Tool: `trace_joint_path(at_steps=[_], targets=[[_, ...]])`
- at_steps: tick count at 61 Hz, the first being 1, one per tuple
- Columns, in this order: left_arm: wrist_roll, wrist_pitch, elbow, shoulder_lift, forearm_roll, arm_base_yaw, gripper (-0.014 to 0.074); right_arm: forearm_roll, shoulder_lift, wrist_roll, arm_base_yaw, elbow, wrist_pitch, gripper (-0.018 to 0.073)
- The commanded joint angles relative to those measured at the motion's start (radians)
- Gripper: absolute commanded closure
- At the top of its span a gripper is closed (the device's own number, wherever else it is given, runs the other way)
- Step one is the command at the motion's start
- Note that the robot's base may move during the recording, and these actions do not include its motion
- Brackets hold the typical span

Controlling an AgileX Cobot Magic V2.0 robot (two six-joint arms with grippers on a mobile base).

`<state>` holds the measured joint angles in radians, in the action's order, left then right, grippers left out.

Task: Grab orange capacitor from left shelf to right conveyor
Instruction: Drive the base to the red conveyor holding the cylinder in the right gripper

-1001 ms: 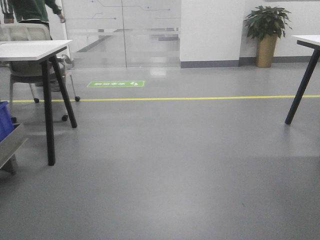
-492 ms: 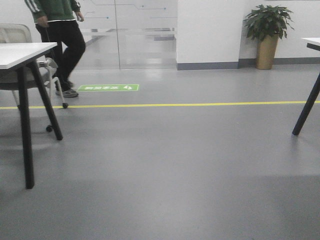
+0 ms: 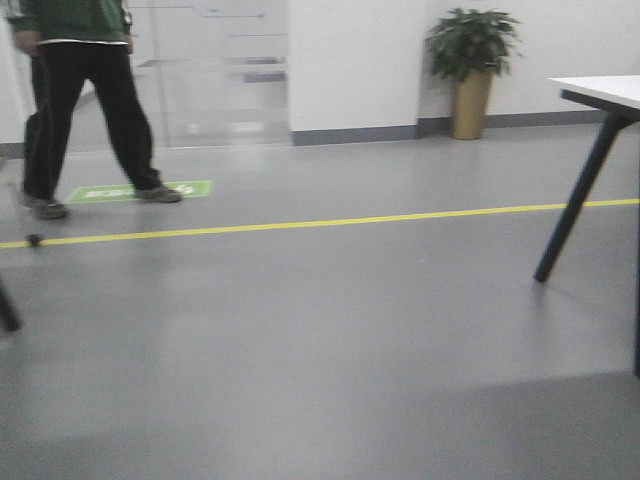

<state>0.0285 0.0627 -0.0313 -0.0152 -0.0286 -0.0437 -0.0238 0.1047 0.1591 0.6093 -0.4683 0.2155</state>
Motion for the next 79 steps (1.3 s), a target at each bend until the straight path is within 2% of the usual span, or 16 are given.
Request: trace_joint_path(at_steps=[1,79], targets=[[-0.004,-0.088,-0.026,-0.010,-0.006,-0.005,0.0722,0.002,0.013,-0.007,0.000,-0.028,-0.086,0.0513],[-0.004,-0.088,-0.026,-0.010,-0.006,-0.005,0.0722,0.002,0.013,-0.007,0.000,-0.028,-0.085,0.0513]])
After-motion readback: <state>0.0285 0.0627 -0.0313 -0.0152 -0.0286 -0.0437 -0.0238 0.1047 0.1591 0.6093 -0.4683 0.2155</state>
